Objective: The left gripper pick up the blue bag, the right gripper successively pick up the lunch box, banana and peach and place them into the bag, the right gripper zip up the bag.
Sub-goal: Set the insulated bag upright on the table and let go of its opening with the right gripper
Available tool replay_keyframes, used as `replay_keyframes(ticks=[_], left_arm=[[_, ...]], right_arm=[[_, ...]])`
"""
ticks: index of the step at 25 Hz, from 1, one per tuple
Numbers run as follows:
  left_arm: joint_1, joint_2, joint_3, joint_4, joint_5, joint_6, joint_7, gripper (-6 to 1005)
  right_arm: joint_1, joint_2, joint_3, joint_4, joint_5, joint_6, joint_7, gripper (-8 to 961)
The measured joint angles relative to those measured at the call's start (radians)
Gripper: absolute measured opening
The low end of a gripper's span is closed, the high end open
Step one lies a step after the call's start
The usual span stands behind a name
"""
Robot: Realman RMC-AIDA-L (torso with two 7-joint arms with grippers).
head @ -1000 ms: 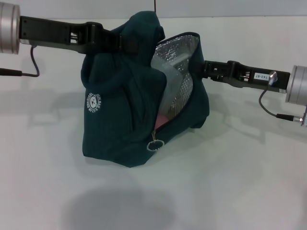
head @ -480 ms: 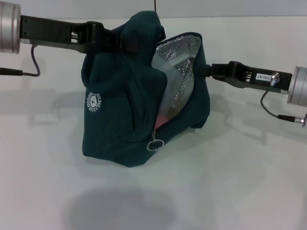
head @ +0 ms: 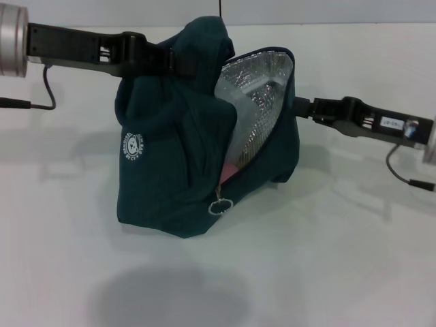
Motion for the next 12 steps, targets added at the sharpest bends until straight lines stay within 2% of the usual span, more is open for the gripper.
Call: replay_keyframes(ticks=[5, 9, 12], left_arm=[[0.000, 0.000, 0.000, 0.000, 0.000, 0.001, 0.000, 32], [-0.006, -0.002, 0.001, 0.000, 0.000, 0.003, 0.000, 32], [-0.007, -0.003, 0.002, 0.000, 0.000, 0.003, 0.002, 32]], right_arm=[[-0.034, 0.001, 0.000, 0.007, 0.027, -0.049, -0.026, 180], [-0.034, 0.002, -0.005, 0.011, 0.027, -0.039, -0.021, 324], [-0.034, 0.002, -0.006, 0.015, 0.028, -0.024, -0.021, 386]])
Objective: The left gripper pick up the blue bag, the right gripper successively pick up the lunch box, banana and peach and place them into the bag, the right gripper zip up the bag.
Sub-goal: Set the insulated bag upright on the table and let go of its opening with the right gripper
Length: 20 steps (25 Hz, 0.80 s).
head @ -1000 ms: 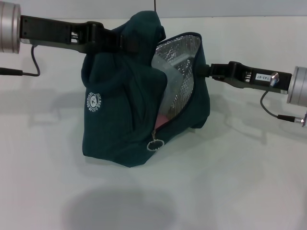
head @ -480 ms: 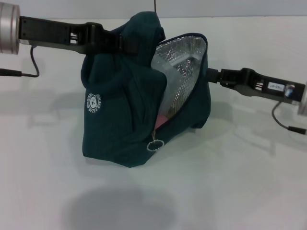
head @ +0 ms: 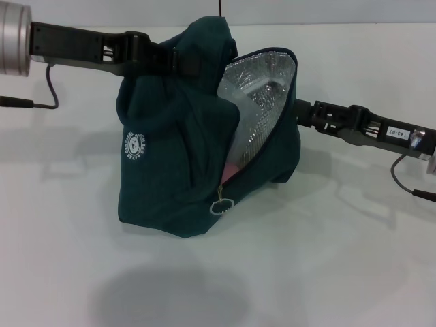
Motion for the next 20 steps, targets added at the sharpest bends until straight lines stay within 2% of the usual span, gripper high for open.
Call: replay_keyframes(ticks=[8, 13, 15, 20], left_arm=[[0.000, -0.001, 0.000, -0.002, 0.000, 0.000, 0.003, 32], [-0.001, -0.001, 0.000, -0.004, -0.001, 0.000, 0.004, 32], [-0.001, -0.001, 0.000, -0.004, -0.001, 0.000, 0.005, 32], [-0.001, -0.001, 0.001, -0.005, -0.003, 0.000, 0.007, 32]], right_arm=[[0.002, 0.000, -0.001, 0.008, 0.001, 0.065, 0.003, 553], [0.031, 0.001, -0.002, 0.024, 0.001, 0.077, 0.004, 755], [0.048, 0.001, -0.003, 0.033, 0.001, 0.077, 0.004, 868], [0.086, 0.002, -0.008, 0.063, -0.005, 0.096, 0.004, 863]])
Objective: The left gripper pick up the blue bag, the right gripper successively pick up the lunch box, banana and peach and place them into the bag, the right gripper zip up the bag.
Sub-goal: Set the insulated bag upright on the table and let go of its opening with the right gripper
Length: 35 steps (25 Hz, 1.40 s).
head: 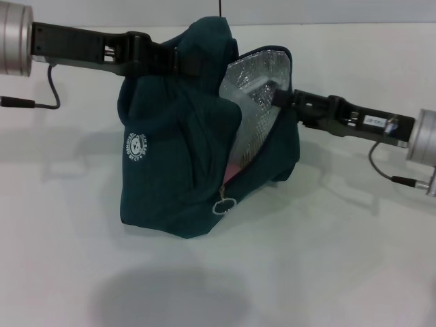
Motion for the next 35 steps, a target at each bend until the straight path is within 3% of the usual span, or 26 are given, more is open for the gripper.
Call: replay_keyframes(ticks=[5, 18, 23, 26, 31, 35], left_arm=[[-0.001, -0.001, 0.001, -0.001, 0.000, 0.000, 0.002, 31], [0.006, -0.002, 0.002, -0.003, 0.000, 0.000, 0.003, 31], [0.003, -0.001, 0.002, -0.003, 0.000, 0.000, 0.004, 31], [0.003, -0.001, 0.002, -0.003, 0.000, 0.000, 0.004, 31], [0.005, -0.001, 0.002, -0.003, 0.000, 0.000, 0.011, 31], [0.008, -0.001, 0.001, -0.003, -0.005, 0.000, 0.011, 31]], right_arm=[[0.032, 0.000, -0.046, 0.018, 0.002, 0.042, 0.011, 857], [0.029, -0.004, -0.043, 0.008, 0.007, 0.035, 0.029, 843], [0.029, -0.003, -0.043, 0.006, 0.007, 0.034, 0.029, 607], [0.029, -0.002, -0.042, 0.003, 0.007, 0.033, 0.028, 366], [0.023, -0.001, -0.039, -0.005, 0.020, 0.017, 0.022, 180], [0.001, -0.005, -0.036, -0.044, 0.047, -0.033, 0.008, 149]])
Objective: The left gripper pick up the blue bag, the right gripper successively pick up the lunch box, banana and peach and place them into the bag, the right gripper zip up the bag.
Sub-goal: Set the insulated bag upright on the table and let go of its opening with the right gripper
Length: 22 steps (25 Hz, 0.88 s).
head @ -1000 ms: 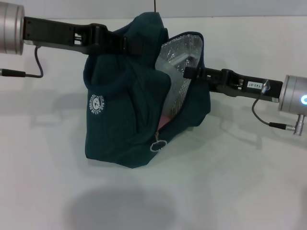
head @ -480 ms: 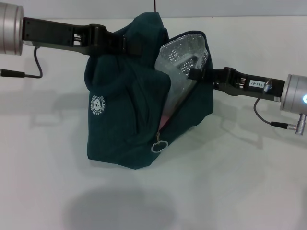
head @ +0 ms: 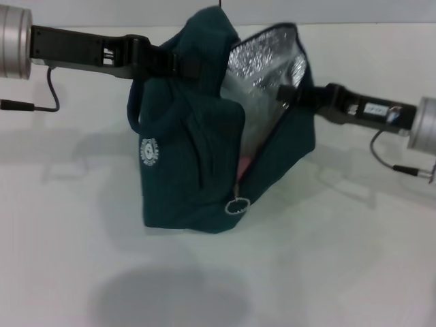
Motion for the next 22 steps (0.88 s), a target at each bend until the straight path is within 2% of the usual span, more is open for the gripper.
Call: replay_keyframes(ticks=[8, 13, 17, 22], left_arm=[[0.002, -0.011, -0.004, -0.033, -0.048, -0.009, 0.001, 31], [-0.003, -0.040, 0.000, -0.085, -0.054, -0.053, 0.016, 31], [-0.008, -0.064, 0.001, -0.159, -0.049, -0.080, 0.053, 31], [-0.003, -0.075, 0.010, -0.198, -0.046, -0.086, 0.085, 31]], right_arm=[[-0.136, -0.008, 0.001, -0.273, 0.057, -0.168, 0.006, 112], [-0.199, -0.009, -0.002, -0.408, 0.061, -0.265, 0.003, 93], [-0.213, -0.009, -0.009, -0.420, 0.050, -0.289, -0.025, 73], [-0.215, -0.010, -0.010, -0.386, 0.024, -0.273, -0.056, 66]])
